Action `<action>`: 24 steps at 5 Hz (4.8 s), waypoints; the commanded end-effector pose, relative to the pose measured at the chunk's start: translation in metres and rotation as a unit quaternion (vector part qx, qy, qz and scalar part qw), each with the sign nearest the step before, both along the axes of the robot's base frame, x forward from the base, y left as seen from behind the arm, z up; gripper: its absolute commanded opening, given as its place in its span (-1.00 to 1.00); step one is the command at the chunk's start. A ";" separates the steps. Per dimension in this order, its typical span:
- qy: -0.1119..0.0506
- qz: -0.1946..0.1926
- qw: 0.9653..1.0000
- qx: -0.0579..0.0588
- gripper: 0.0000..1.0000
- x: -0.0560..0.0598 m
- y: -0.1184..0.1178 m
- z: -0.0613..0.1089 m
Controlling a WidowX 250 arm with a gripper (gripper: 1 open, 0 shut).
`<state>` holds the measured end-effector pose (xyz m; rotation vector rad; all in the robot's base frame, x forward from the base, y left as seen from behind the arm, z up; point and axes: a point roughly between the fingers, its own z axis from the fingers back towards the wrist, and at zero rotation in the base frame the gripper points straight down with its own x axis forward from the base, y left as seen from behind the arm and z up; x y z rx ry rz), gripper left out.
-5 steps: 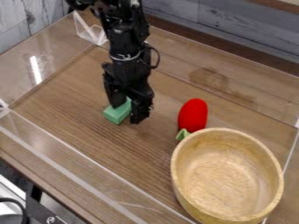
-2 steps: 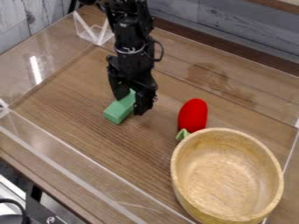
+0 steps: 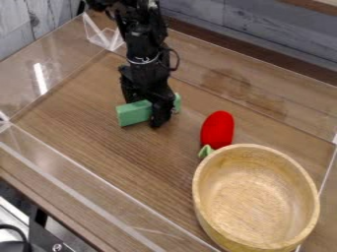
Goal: Put the green block in the brown bowl
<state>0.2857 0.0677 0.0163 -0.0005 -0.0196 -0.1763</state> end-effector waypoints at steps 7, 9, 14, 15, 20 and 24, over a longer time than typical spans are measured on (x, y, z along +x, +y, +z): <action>-0.071 0.047 0.996 -0.016 -1.00 0.080 0.022 0.026; -0.065 0.049 0.997 -0.016 -1.00 0.083 0.023 0.017; -0.046 0.052 0.997 -0.021 -1.00 0.082 0.022 0.012; -0.042 0.059 0.997 -0.027 -1.00 0.079 0.019 0.024; -0.077 0.051 0.993 -0.071 -1.00 0.051 -0.037 0.130; -0.048 -0.108 0.989 -0.091 -1.00 -0.001 -0.215 0.106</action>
